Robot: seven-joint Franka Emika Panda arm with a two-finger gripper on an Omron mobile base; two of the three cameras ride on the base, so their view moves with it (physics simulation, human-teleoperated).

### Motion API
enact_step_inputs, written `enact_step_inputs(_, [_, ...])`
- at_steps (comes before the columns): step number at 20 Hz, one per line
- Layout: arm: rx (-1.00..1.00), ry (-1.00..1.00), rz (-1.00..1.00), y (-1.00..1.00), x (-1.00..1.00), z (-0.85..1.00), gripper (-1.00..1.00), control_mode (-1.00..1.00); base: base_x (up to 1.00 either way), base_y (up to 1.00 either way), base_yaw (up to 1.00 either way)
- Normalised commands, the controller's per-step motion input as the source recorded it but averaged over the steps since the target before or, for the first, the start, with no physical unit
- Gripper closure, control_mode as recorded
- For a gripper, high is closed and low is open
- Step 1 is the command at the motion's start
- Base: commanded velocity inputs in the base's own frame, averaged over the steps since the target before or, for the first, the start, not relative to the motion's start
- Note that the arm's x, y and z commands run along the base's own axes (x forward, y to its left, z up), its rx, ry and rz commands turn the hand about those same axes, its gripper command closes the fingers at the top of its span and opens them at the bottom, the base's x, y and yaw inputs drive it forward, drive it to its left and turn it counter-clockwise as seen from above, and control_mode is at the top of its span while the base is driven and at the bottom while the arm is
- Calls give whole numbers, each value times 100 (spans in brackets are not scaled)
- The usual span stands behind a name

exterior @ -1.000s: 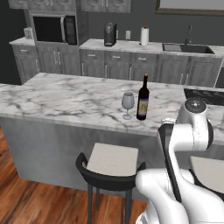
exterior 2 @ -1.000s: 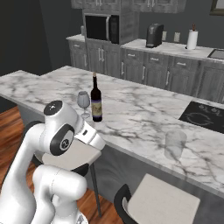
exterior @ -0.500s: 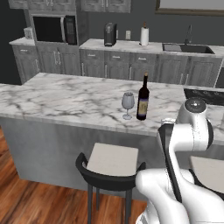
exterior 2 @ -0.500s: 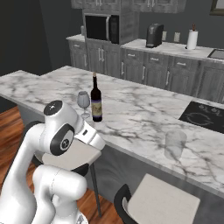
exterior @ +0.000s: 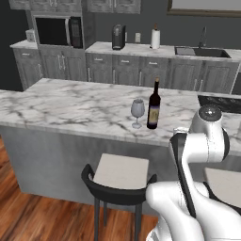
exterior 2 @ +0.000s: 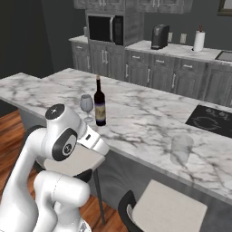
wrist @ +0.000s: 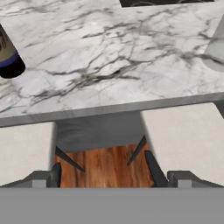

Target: There is a wine glass and glass cup on the dining counter. Place the wine bottle next to the wine glass and the juice bottle next to the glass cup.

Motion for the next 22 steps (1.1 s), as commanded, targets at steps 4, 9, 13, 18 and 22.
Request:
enact_step_inputs(4, [0,0,0,0,0,0,-100,100,-49,3,0])
enact_step_inputs(9, [0,0,0,0,0,0,-100,100,-58,6,0])
enact_step_inputs(13, [0,0,0,0,0,0,-100,100,-68,4,0])
enact_step_inputs(18, [0,0,0,0,0,0,-100,100,-73,2,-1])
enact_step_inputs(22, [0,0,0,0,0,0,-100,100,-68,-4,-19])
